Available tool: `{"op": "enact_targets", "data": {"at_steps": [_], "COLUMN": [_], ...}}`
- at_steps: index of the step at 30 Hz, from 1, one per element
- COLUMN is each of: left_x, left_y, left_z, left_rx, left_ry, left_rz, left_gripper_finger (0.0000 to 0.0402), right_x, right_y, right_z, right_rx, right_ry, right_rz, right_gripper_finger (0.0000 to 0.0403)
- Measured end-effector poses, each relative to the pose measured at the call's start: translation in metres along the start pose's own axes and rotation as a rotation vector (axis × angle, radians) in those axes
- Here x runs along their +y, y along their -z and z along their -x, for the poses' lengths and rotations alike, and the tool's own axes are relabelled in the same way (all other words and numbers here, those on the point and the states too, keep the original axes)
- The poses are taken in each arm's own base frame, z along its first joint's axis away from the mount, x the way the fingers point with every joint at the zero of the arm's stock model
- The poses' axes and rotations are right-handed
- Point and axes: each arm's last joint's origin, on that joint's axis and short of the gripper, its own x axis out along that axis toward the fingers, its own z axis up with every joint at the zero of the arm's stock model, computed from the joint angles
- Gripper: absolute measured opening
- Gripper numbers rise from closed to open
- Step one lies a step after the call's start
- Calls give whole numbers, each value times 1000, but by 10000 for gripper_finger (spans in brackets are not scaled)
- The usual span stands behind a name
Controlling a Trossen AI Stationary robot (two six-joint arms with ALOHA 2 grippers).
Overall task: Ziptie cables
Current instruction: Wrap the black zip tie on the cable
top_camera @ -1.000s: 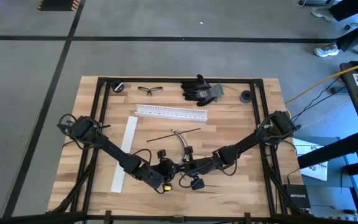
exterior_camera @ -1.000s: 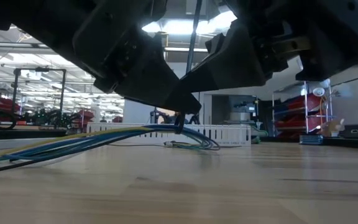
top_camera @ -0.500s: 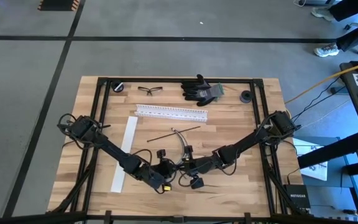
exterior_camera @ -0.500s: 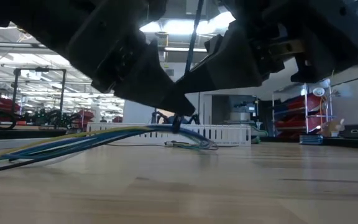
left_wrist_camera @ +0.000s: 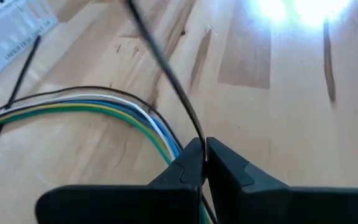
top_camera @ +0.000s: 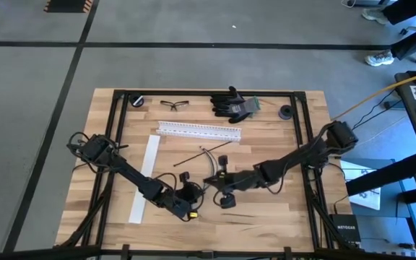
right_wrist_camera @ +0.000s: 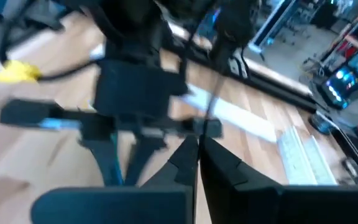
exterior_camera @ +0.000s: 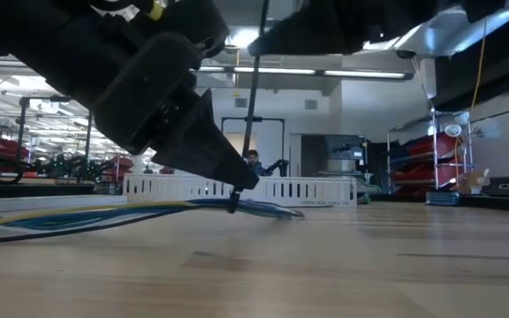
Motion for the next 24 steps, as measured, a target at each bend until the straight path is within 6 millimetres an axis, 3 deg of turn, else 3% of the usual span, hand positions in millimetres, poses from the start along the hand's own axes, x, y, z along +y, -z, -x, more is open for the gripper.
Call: {"op": "enact_targets", "data": {"at_steps": [5, 8, 15, 19, 24], "left_x": [0, 0, 0, 0, -1], "left_y": [1, 1, 2, 1, -1], "left_z": [0, 0, 0, 0, 0], "left_rx": [7, 7, 9, 6, -11], "left_ry": [-1, -1, 2, 4, 12], "left_rz": [-5, -2, -2, 4, 17], "left_gripper_finger": [1, 1, 1, 1, 1], "right_x": [-8, -13, -30, -39, -38], "right_y": [2, -2, -12, -11, 13], "right_z": [9, 17, 52, 71, 76], "right_rx": [86, 99, 173, 223, 217], "right_ry": [19, 40, 20, -120, -249], "right_rz": [-5, -23, -110, -162, -250], "right_gripper_finger": [4, 27, 142, 201, 244]}}
